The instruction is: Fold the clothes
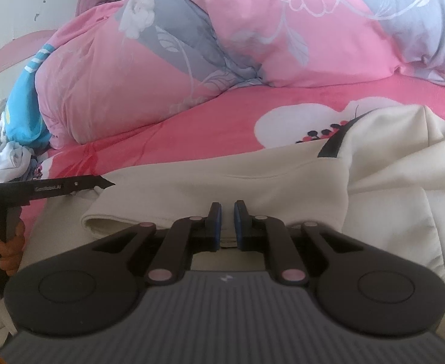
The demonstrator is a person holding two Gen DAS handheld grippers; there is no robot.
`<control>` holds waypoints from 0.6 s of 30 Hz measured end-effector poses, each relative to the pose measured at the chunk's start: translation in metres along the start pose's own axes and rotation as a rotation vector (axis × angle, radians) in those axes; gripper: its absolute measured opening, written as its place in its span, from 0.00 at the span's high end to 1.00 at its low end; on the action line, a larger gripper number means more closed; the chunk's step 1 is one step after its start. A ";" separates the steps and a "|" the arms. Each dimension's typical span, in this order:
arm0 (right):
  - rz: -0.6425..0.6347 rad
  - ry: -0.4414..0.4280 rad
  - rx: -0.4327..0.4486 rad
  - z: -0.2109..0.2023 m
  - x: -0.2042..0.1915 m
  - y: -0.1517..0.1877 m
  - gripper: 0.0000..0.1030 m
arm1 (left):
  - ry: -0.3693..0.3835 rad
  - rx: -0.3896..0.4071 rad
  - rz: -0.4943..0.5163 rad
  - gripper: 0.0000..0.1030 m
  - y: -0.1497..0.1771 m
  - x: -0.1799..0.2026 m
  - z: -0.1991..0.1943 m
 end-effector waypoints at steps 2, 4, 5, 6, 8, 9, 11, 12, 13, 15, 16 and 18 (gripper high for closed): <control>0.002 -0.001 0.000 0.000 0.000 0.000 0.92 | 0.023 0.022 -0.088 0.79 -0.001 -0.009 -0.011; 0.004 -0.002 0.001 0.000 0.001 0.000 0.92 | -0.012 0.075 -0.093 0.73 -0.009 -0.006 -0.025; 0.005 -0.003 0.001 0.000 0.001 0.000 0.92 | -0.012 0.074 -0.065 0.65 -0.008 0.005 -0.026; 0.008 -0.004 0.001 0.000 0.002 0.000 0.92 | -0.006 0.067 -0.030 0.59 -0.005 0.019 -0.026; 0.014 -0.008 0.003 0.000 0.003 0.000 0.92 | 0.005 0.053 0.040 0.51 -0.001 0.045 -0.024; 0.014 -0.007 0.002 0.000 0.003 0.000 0.92 | 0.011 0.046 0.074 0.49 0.001 0.058 -0.024; 0.008 0.000 0.000 0.000 0.002 0.000 0.92 | 0.022 0.032 0.144 0.48 0.006 0.084 -0.023; 0.005 0.001 0.000 -0.001 0.002 -0.001 0.92 | 0.028 0.025 0.179 0.48 0.008 0.097 -0.022; 0.004 0.000 -0.005 -0.003 0.001 -0.003 0.92 | 0.033 0.018 0.213 0.48 0.011 0.110 -0.022; -0.008 0.002 -0.014 -0.009 0.001 -0.008 0.92 | 0.044 0.003 0.283 0.48 0.016 0.136 -0.021; -0.019 0.006 -0.020 -0.013 0.000 -0.010 0.91 | 0.050 -0.004 0.317 0.47 0.018 0.149 -0.020; -0.067 0.023 -0.002 -0.023 0.000 -0.022 0.91 | 0.048 0.008 0.324 0.47 0.020 0.153 -0.022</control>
Point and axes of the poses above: each gripper's, at about its wrist camera, not at the fingertips, and z roughly the way its jaws point, x to its right, y to its underside, the point moved 7 cm from there along z, roughly the way its jaws point, and after that the axes turned 1 degree about -y, right-handed, at the moved point
